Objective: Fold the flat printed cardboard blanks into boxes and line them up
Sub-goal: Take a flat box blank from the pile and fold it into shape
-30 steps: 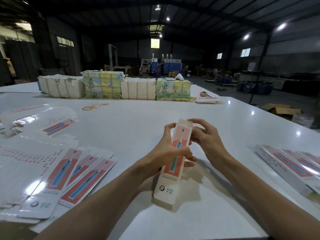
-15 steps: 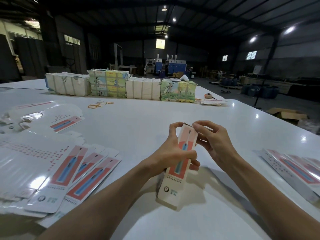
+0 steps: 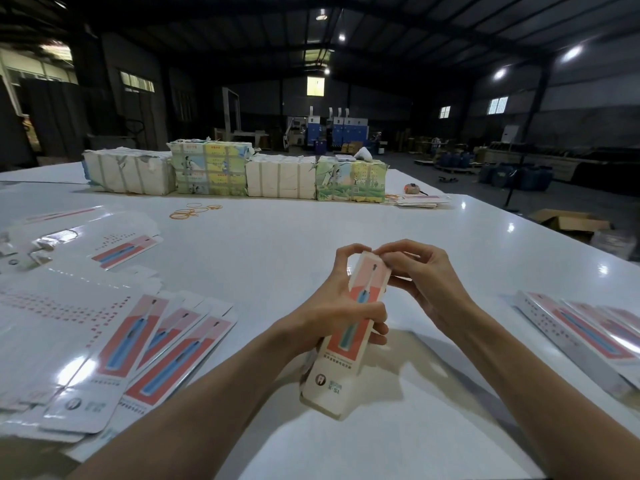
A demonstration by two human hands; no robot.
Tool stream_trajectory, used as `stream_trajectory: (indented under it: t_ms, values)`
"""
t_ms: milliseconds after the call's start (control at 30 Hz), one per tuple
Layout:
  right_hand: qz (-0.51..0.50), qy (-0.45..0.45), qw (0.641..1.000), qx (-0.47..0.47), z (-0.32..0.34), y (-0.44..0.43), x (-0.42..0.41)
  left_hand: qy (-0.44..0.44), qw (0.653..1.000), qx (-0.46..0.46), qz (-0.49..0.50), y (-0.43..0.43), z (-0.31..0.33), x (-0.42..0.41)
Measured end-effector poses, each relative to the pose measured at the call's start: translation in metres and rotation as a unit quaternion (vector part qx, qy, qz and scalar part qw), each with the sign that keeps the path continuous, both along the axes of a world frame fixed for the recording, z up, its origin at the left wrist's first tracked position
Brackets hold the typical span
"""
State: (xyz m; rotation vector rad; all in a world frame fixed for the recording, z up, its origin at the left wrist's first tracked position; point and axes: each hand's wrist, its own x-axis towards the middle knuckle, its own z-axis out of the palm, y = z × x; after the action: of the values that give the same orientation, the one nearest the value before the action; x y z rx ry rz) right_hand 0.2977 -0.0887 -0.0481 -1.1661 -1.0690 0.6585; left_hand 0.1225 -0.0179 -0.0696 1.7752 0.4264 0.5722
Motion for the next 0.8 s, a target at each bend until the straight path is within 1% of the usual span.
stream_trajectory:
  t_ms: [133, 200, 267, 333, 500, 633, 667, 733, 800]
  values:
    - [0.063, 0.000, 0.998, 0.005, -0.002, 0.000, -0.008, -0.026, 0.998, -0.054, 0.020, 0.005, 0.003, -0.002]
    - [0.042, -0.025, 0.999, 0.013, -0.005, 0.002, -0.016, -0.048, 0.995, -0.077, 0.029, 0.007, 0.003, -0.003]
    - [0.000, -0.059, 0.998, 0.016, -0.007, 0.004, -0.021, -0.061, 0.994, -0.085, 0.037, 0.007, 0.003, -0.003]
    - [-0.022, -0.076, 0.997, 0.022, -0.009, 0.004, -0.022, -0.065, 0.993, -0.090, 0.039, 0.006, 0.001, -0.003]
    - [-0.044, -0.103, 0.993, 0.047, -0.011, 0.000, -0.017, -0.061, 0.992, -0.105, 0.018, 0.004, -0.002, -0.002]
    - [-0.040, -0.121, 0.992, 0.017, -0.017, 0.002, -0.015, -0.062, 0.990, -0.129, 0.017, 0.007, -0.005, -0.002]
    - [-0.045, -0.145, 0.988, 0.008, -0.019, 0.003, -0.016, -0.066, 0.988, -0.137, 0.024, 0.007, -0.008, -0.001]
    - [-0.077, -0.229, 0.970, 0.000, -0.023, 0.006, -0.019, -0.081, 0.983, -0.155, 0.063, 0.010, -0.010, 0.002]
    - [-0.098, -0.290, 0.952, 0.007, -0.026, 0.008, -0.024, -0.127, 0.966, -0.199, 0.100, 0.012, -0.010, 0.005]
